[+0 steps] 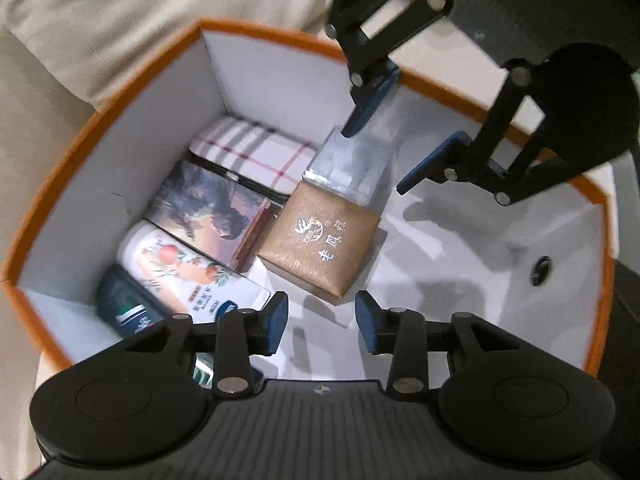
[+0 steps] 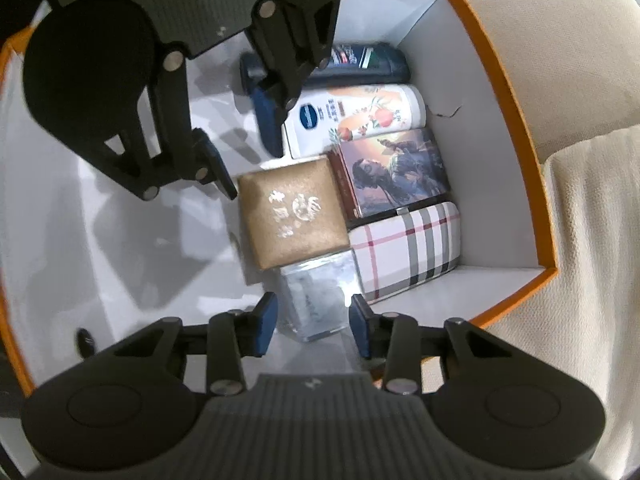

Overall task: Organize rigid objects
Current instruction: 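Grasp the pink cup with the left gripper while the right grasps the pink pump bottle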

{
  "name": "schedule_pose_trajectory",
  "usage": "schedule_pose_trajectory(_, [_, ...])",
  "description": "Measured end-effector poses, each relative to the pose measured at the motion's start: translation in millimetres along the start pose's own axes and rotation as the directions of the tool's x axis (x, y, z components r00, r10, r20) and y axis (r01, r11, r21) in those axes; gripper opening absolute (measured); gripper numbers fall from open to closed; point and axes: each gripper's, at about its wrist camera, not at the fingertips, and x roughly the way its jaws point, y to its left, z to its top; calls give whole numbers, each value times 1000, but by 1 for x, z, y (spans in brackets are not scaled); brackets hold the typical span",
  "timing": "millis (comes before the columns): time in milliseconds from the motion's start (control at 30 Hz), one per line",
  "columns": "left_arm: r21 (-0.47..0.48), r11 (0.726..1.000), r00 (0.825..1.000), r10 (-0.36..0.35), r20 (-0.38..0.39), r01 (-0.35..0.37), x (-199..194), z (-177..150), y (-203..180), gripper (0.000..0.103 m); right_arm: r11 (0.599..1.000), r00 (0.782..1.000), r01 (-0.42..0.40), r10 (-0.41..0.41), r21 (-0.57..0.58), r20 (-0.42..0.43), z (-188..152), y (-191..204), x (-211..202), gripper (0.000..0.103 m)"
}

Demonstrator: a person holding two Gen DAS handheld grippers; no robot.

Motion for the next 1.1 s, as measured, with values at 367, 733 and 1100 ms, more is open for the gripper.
schedule_pose_trajectory(367, [-225,973,973,102,208,-54,-145,-79,29,46,927,986,-6,-56,375,154,14,-10,-62,40])
schedule_pose_trajectory(733, [-478,852,950,294,104,-212,-183,-204,79,39,861,946,-179,17,477,325,134,16,-95,45])
schedule_pose_trajectory(1100, [-618,743,938,345,27,-256,-142,-271,139,67,865,964,-138,4,483,267,267,15,-16,44])
